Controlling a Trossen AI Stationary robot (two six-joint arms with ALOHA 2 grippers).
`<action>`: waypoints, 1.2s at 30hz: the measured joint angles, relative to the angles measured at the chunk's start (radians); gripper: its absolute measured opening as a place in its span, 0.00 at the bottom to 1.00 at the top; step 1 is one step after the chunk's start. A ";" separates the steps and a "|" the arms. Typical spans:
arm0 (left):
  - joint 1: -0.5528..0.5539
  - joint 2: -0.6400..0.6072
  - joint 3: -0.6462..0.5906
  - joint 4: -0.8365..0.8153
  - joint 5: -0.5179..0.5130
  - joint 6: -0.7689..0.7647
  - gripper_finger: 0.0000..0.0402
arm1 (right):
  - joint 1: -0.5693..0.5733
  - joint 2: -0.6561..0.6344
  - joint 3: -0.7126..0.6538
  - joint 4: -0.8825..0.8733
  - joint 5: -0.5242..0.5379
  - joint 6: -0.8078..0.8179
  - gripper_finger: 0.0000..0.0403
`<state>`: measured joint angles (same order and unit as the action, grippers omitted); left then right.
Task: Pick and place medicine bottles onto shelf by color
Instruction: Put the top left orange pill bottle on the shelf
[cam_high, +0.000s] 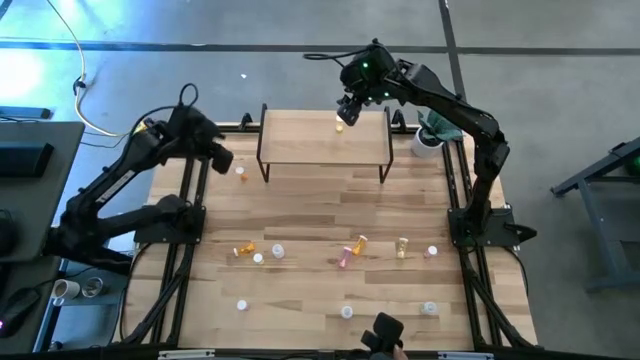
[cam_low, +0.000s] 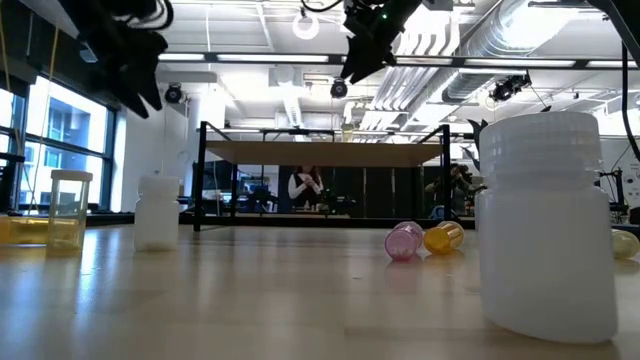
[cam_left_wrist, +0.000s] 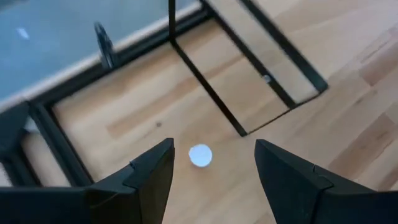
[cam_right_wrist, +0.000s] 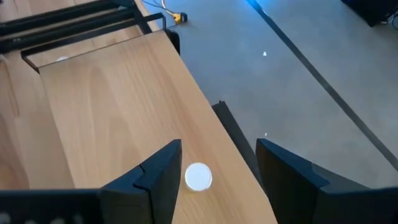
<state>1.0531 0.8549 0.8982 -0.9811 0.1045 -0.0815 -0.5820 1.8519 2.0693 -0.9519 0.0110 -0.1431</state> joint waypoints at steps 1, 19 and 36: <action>0.024 0.019 0.000 -0.001 0.020 0.009 0.53 | 0.000 0.000 0.000 -0.001 0.000 -0.008 0.49; 0.045 0.186 -0.069 -0.067 0.042 -0.013 0.53 | 0.000 0.000 0.000 -0.005 0.000 -0.020 0.49; -0.009 0.369 -0.069 0.014 0.035 -0.085 0.53 | 0.000 0.000 0.000 -0.005 0.000 -0.019 0.49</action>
<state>1.0437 1.2243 0.8291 -0.9672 0.1390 -0.1667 -0.5819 1.8519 2.0692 -0.9569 0.0111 -0.1622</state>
